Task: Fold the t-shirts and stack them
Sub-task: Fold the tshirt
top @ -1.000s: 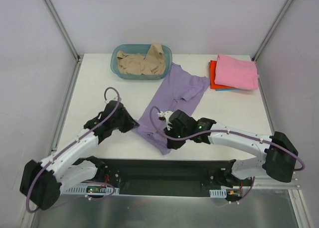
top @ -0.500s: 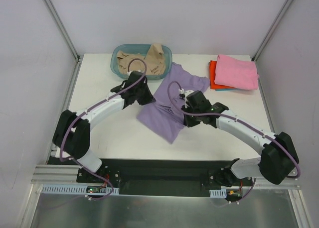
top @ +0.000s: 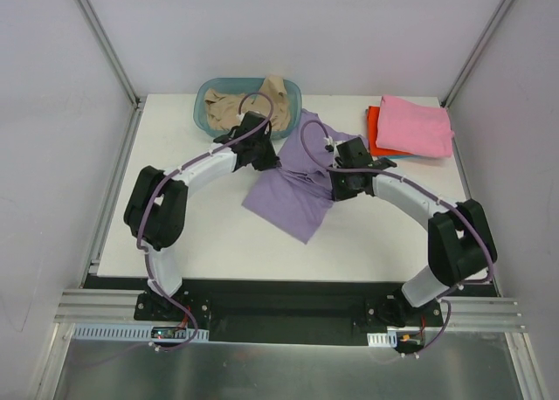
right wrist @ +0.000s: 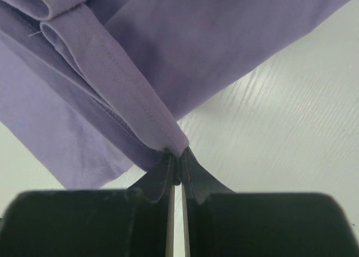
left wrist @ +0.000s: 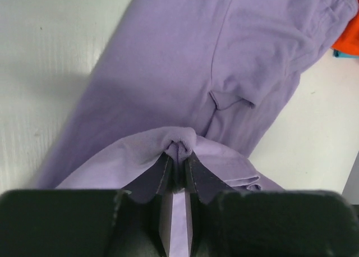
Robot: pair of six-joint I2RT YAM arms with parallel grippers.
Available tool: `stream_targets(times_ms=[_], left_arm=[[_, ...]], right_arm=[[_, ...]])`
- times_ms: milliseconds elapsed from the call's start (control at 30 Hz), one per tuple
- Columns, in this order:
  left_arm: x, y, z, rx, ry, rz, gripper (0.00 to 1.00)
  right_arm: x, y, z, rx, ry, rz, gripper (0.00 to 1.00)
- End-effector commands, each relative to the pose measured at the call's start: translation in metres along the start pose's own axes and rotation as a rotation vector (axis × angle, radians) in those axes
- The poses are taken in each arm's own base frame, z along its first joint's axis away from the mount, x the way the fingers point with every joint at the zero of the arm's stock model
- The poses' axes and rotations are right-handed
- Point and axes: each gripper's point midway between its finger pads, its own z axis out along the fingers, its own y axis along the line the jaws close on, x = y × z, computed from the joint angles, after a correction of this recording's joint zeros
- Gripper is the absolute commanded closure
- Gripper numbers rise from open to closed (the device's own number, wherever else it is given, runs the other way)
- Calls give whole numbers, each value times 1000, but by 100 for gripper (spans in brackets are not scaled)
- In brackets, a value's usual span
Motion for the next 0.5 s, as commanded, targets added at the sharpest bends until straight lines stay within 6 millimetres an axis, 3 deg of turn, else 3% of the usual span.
stream_targets(times_ms=[0,67,133,167,233,267,300,400,433,467], left_arm=[[-32,7,10,-29,-65,9,88],[-34,10,16,-42,-68,7,82],[-35,14,21,-52,-62,14,65],[-33,12,20,-45,-42,20,41],[-31,4,12,-3,-15,21,16],[-26,6,9,-4,-8,21,8],[-25,6,5,2,-8,22,1],[-16,6,-19,24,-5,24,1],[-19,1,-37,50,-29,27,1],[-7,12,-40,29,-16,18,1]], right_arm=[[-16,-7,14,-18,9,-15,93],[-22,-13,19,-8,8,1,86],[-23,-20,25,12,24,23,74],[-24,-23,27,20,29,28,53],[-25,-24,27,31,44,29,28],[-24,-24,27,30,48,36,10],[-20,-23,23,27,52,39,1],[-21,-17,5,31,0,36,0],[-13,-13,2,36,-1,19,3],[-14,-8,-3,29,-22,5,3]])
